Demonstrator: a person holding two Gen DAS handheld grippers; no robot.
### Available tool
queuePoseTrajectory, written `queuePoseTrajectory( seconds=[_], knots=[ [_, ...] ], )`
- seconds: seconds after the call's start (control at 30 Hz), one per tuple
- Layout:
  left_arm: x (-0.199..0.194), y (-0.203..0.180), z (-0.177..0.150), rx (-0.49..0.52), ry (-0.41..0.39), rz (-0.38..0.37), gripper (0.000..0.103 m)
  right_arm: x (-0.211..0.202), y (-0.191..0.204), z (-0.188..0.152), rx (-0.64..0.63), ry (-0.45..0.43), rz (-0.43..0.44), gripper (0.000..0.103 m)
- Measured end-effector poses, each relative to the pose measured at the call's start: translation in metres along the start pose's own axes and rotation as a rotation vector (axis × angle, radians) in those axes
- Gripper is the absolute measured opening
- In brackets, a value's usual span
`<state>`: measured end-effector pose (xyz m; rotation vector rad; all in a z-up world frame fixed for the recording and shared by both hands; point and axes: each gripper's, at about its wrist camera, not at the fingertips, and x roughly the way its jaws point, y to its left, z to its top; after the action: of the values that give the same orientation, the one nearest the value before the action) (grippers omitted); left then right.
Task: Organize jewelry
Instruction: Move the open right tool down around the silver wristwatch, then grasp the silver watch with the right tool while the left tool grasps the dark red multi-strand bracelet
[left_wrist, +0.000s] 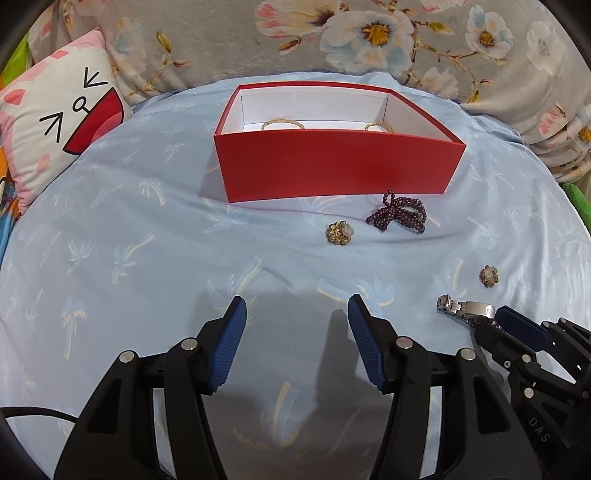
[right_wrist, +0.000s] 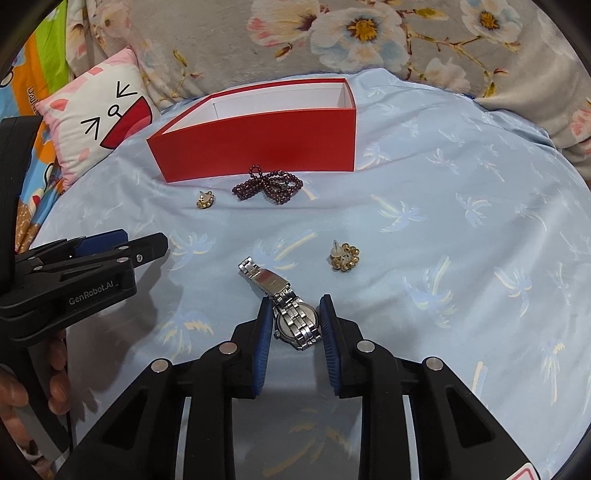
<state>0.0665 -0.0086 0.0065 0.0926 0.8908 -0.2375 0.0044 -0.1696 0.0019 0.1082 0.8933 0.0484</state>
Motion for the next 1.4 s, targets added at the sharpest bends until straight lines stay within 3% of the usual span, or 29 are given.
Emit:
queuePoseTrajectory(
  seconds=[0.53, 1.3, 1.33, 1.4],
  knots=[
    [0.026, -0.016, 0.038, 0.016, -0.012, -0.03, 0.054, 0.0, -0.017, 0.003, 0.087, -0.009, 0.04, 0.024],
    [0.047, -0.058, 0.058, 0.062, -0.005, -0.072, 0.052, -0.006, -0.031, -0.001, 0.138, -0.013, 0.051, 0.024],
    [0.05, -0.058, 0.059, 0.06, -0.001, -0.075, 0.05, -0.006, -0.032, -0.001, 0.137, -0.013, 0.05, 0.024],
    [0.055, -0.059, 0.06, 0.059, 0.009, -0.086, 0.034, -0.006, -0.032, 0.0, 0.14, -0.011, 0.05, 0.024]
  ],
)
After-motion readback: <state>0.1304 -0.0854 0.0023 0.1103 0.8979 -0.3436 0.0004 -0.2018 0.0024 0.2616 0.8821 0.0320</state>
